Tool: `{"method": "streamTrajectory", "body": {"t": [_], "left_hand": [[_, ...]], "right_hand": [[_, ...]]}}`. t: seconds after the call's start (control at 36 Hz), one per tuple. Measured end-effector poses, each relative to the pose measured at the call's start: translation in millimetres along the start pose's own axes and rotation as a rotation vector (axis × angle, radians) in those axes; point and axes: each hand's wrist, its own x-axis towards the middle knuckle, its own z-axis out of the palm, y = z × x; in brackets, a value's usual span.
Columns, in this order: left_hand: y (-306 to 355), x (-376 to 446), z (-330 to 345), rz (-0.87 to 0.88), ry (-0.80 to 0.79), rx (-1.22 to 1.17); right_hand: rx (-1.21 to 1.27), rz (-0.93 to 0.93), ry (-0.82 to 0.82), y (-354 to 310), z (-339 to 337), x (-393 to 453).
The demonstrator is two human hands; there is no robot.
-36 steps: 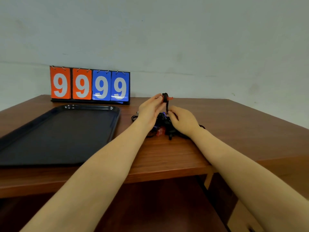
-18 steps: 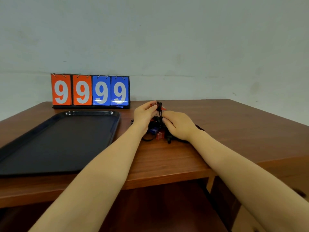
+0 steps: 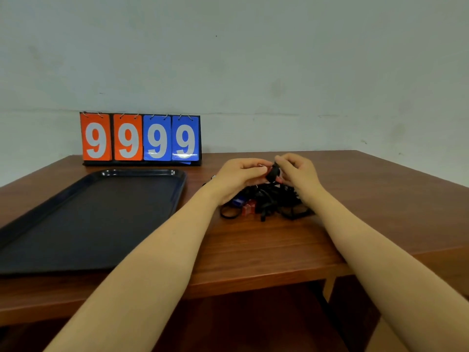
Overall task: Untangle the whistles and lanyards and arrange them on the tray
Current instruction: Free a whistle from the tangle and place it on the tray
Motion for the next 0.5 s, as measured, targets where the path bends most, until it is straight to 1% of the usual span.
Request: {"method": "streamTrajectory", "body": {"t": [0.08, 0.14, 0.19, 0.28, 0.33, 0.42, 0.5], "left_hand": [[0, 0, 4, 0.012, 0.011, -0.257], [0, 2, 7, 0.025, 0.066, -0.366], [-1, 4, 8, 0.027, 0.137, -0.442], [-2, 5, 9, 0.052, 0.197, -0.510], [-3, 7, 9, 0.065, 0.253, -0.499], [-8, 12, 7, 0.060, 0.357, -0.421], [-14, 16, 4, 0.048, 0.437, -0.266]], "right_hand": [[0.181, 0.111, -0.007, -1, 2, 2], [0.221, 0.149, 0.008, -1, 5, 2], [0.131, 0.127, -0.010, 0, 8, -1], [-0.132, -0.038, -0.078, -1, 14, -7], [-0.251, -0.115, -0.114, 0, 19, -9], [-0.376, -0.170, -0.178, 6, 24, -6], [-0.483, -0.190, -0.226, 9, 24, -6]]}}
